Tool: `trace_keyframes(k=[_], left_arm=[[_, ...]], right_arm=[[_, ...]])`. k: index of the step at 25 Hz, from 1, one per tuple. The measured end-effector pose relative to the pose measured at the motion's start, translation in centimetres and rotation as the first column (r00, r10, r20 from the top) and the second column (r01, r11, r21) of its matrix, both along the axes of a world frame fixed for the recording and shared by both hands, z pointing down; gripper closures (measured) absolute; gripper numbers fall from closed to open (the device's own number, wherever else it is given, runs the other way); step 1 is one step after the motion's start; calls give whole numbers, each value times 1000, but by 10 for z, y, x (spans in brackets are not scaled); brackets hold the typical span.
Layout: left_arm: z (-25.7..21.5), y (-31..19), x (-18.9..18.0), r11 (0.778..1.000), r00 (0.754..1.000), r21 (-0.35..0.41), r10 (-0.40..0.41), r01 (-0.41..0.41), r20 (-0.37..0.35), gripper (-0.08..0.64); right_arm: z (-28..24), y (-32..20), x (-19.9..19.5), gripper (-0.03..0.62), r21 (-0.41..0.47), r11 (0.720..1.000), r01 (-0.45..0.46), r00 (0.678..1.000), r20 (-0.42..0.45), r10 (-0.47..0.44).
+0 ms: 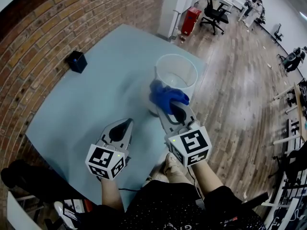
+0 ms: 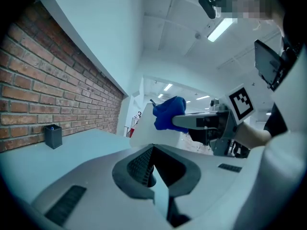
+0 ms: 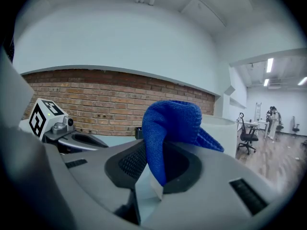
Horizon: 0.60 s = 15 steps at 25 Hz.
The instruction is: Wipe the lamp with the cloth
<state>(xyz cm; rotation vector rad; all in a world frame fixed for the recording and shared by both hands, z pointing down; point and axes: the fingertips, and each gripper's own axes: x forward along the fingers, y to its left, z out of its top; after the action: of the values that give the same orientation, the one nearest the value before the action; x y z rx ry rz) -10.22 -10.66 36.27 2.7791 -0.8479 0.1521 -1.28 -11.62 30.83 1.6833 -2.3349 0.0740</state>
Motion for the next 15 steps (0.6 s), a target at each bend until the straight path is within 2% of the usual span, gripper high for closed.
trace_keyframes(k=[8,15], left_arm=[[20,2,8,999,1000,-38,3,-2,26,551],[29,5,12,998,1000,-61,-5,6,28,551]], right_arm=[[64,12,0,518,-109,994,29,998,51,-24],[110,28,-1,517,-224,973,63,989,142,-31]])
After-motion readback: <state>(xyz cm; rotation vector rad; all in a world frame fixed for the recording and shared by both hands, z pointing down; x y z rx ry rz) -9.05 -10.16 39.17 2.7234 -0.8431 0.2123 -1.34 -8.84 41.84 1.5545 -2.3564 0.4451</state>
